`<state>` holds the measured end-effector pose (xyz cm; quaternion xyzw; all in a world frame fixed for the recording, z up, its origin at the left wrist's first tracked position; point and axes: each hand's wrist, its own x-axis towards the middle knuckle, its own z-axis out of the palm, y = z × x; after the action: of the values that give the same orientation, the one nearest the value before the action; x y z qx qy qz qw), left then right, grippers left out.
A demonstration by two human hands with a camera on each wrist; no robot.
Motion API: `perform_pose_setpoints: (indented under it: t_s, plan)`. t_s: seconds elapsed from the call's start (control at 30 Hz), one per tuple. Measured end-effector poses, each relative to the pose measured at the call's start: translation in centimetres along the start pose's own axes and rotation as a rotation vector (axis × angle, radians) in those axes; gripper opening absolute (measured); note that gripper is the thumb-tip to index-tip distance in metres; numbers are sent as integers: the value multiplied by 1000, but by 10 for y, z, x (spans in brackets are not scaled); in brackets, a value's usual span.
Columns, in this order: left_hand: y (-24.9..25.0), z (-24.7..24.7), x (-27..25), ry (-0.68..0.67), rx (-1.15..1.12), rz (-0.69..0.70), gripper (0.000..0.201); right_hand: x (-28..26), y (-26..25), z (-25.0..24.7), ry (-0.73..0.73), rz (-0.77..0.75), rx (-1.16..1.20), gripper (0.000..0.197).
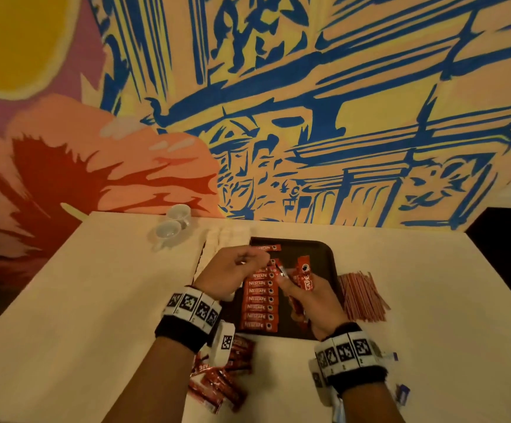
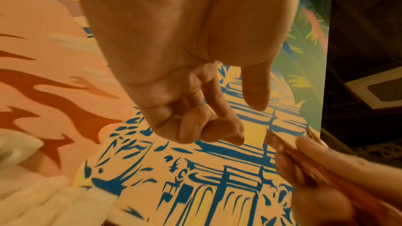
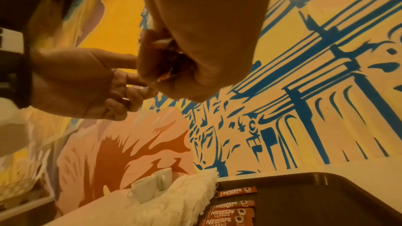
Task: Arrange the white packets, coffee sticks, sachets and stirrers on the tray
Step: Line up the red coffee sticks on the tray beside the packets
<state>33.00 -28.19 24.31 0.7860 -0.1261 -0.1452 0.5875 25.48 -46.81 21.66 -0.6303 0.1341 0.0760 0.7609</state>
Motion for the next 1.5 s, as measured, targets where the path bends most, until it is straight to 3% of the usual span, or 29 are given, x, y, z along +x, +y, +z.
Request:
perform_pose_setpoints:
  t_s: [0.13, 0.23, 0.4, 0.5, 0.63, 0.83, 0.93, 1.1, 1.27, 1.37, 1.5]
  plan:
    - [-12, 8, -33, -45, -88, -35, 19, -15, 4, 15, -62, -54, -89, 27]
    - [-14, 6, -46, 2, -58, 6, 15, -23, 4, 19, -105, -68, -96, 28]
    - [-5, -2, -59, 189, -224, 108, 14, -29, 4, 8, 22, 42, -32, 53]
    - [-5, -7, -65, 167, -279, 179, 19, -29, -2, 4, 15, 110, 42, 60]
    - [-10, -12, -72, 32, -266, 179, 26, -29, -11, 3, -11, 63, 132, 42]
    - [-9, -14, -69, 91, -274, 190, 15, -28, -18, 2, 12, -71, 96, 25]
    - [-10, -13, -65, 102, -268, 161, 22, -29, -22, 6, 82, -139, 7, 20]
    - [-21, -9, -58, 239, 175, 198, 30, -24, -19, 6, 169, -227, -198, 14]
    - [-5, 6, -56, 128, 715, 378, 36, -21, -17, 1, 169, -219, -236, 17]
    - [1, 12, -49, 81, 865, 372, 36, -21, -14, -2, 139, -177, -204, 18]
    - [2, 16, -39, -3, 905, 335, 37, -20, -5, -11, 134, -89, -122, 13]
